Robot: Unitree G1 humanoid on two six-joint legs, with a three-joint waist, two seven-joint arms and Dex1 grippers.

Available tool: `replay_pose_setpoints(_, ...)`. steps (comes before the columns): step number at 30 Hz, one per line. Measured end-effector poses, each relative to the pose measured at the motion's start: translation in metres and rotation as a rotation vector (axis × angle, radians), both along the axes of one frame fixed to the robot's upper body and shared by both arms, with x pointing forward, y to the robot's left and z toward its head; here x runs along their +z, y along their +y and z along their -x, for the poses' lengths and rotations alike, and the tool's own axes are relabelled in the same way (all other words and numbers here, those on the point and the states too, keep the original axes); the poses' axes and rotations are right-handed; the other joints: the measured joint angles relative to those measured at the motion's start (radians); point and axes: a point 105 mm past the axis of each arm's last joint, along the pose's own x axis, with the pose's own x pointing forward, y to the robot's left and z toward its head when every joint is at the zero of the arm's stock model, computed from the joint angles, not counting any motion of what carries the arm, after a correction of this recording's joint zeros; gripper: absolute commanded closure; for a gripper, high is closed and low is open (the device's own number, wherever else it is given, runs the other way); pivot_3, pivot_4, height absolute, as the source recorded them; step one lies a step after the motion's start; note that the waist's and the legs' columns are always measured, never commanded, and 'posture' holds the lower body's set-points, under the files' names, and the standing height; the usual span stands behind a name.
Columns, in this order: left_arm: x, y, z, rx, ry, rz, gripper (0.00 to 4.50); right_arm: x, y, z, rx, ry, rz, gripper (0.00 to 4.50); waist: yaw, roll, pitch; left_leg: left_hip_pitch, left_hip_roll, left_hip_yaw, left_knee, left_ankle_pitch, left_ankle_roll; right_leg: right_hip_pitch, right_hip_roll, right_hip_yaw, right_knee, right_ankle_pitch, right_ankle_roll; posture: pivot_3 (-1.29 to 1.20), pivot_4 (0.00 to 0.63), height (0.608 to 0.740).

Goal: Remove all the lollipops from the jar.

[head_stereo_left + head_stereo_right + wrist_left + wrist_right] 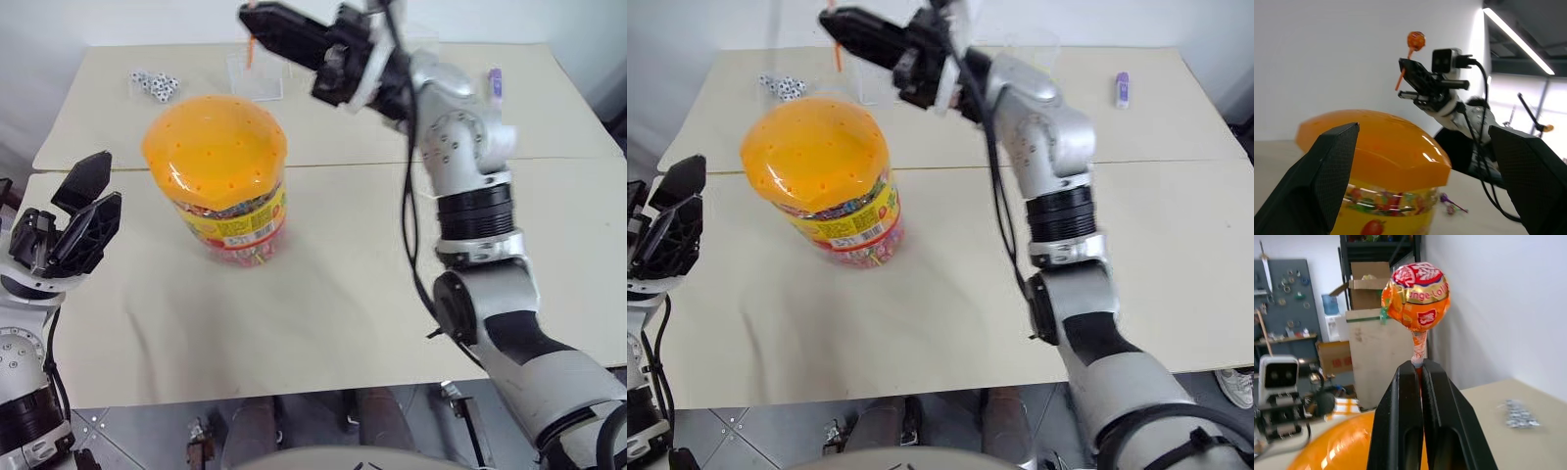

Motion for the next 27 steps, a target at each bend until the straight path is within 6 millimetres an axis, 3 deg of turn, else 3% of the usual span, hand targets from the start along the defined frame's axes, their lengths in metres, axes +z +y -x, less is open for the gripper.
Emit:
replay_pose_setpoints(3, -0.003, -0.015, 0.005, -0.106, 0.016, -0.062, 0.0, -0.002, -0.055, -0.01, -0.169, -0.007, 0.073, 4.46, 0.005, 0.0, 0.0, 0.0, 0.0, 0.001, -0.001, 0.0, 0.0, 0.0, 0.0, 0.0, -0.001, 0.0, 0.0, 0.0, 0.15, 0.74)
replay_pose_setpoints(5, -0.005, -0.024, 0.011, -0.172, 0.018, -0.107, 0.0, -0.019, -0.097, -0.014, -0.289, 0.033, 0.18, 4.46, 0.011, 0.0, 0.0, 0.001, 0.0, 0.002, -0.003, 0.0, 0.0, -0.001, 0.0, 0.0, -0.002, 0.0, 0.0, 0.0, 0.15, 0.74)
replay_pose_setpoints(8, -0.013, -0.029, 0.012, -0.187, 0.027, -0.169, 0.0, -0.057, -0.155, -0.012, -0.465, 0.105, 0.413, 4.46, 0.017, 0.0, 0.0, 0.001, 0.0, 0.005, -0.005, 0.0, 0.0, -0.001, 0.0, 0.001, -0.004, 0.0, 0.0, 0.0, 0.15, 0.74)
replay_pose_setpoints(11, -0.027, -0.039, 0.007, -0.149, -0.012, -0.284, 0.0, -0.116, -0.225, 0.008, -0.603, 0.148, 0.811, 4.46, 0.023, 0.001, 0.001, 0.002, 0.0, 0.007, -0.005, 0.0, 0.0, -0.001, 0.0, 0.002, -0.007, 0.0, 0.001, 0.0, 0.15, 0.74)
replay_pose_setpoints(13, -0.043, -0.043, 0.01, -0.155, 0.002, -0.367, 0.0, -0.157, -0.265, 0.023, -0.654, 0.239, 0.97, 4.46, 0.023, 0.001, 0.001, 0.003, 0.0, 0.008, -0.006, 0.0, 0.0, 0.001, 0.0, 0.002, -0.008, 0.001, 0.001, 0.0, 0.15, 0.74)
replay_pose_setpoints(16, -0.058, -0.05, 0.013, -0.205, 0.008, -0.457, 0.0, -0.198, -0.282, 0.031, -0.643, 0.28, 1.037, 4.46, 0.002, 0.001, 0.001, 0.005, 0.001, 0.014, -0.005, 0.001, 0.0, -0.001, 0.0, 0.006, -0.007, 0.001, 0.001, 0.0, 0.15, 0.74)
replay_pose_setpoints(22, -0.057, -0.055, 0.013, -0.239, -0.029, -0.515, 0.0, -0.231, -0.305, 0.029, -0.709, 0.29, 1.056, 4.46, -0.005, 0.002, 0.001, 0.007, 0.001, 0.014, -0.005, 0.002, 0.0, -0.001, 0.0, 0.008, -0.005, 0.0, 0.001, 0.0, 0.15, 0.74)
replay_pose_setpoints(27, -0.054, -0.056, 0.012, -0.244, -0.037, -0.511, 0.0, -0.232, -0.31, 0.026, -0.73, 0.322, 1.003, 3.22, 0.004, 0.002, 0.001, 0.005, 0.001, 0.011, -0.005, 0.002, 0.0, -0.001, 0.0, 0.005, -0.005, 0.0, 0.001, 0.0, 0.15, 0.74)
